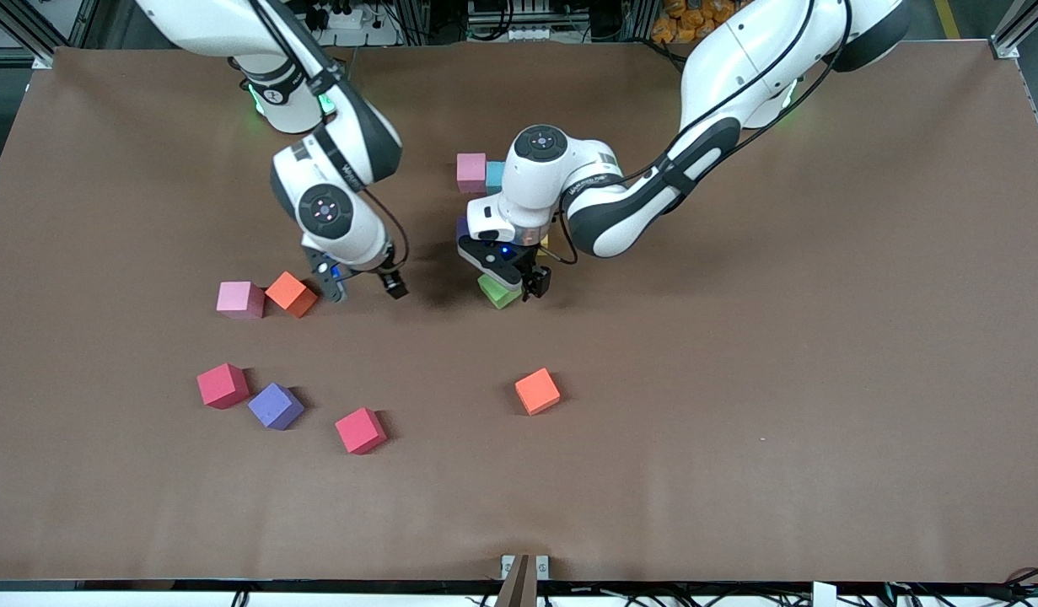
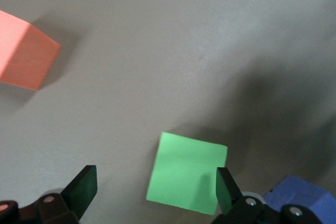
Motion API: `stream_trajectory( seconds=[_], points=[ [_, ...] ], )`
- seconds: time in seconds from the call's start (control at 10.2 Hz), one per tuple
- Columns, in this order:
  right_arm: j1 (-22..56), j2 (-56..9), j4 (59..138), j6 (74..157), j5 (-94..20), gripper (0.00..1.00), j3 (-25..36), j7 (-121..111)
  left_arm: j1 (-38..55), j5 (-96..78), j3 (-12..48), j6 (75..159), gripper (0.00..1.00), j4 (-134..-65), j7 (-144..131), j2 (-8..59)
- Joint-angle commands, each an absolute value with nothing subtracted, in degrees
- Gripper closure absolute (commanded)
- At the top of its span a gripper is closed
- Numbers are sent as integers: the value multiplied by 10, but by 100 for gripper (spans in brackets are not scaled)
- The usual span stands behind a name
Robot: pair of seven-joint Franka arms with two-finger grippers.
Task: Form number 2 with 11 blocks
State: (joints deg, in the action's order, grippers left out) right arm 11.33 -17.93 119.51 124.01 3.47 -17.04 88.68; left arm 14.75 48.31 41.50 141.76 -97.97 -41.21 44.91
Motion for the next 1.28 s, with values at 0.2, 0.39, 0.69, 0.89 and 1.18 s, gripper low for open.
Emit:
stream_trajectory(
  seconds=[0.2,0.39,0.69,0.89,1.18],
  points=[
    [55,-122,1229,1202,55,0,-151,685,156,526,411,1427,0,-982,-446,466],
    [47,-126,1229,1204,56,0,-123,581,156,577,411,1427,0,-982,-482,483],
    [35,-135,1229,1209,57,0,-92,408,159,600,411,1427,0,-982,-507,491],
    [34,-144,1229,1222,58,0,-68,311,160,597,411,1427,0,-979,-508,491],
    [35,-170,1261,1318,58,0,-47,268,158,594,412,1426,0,-978,-508,485]
  ],
)
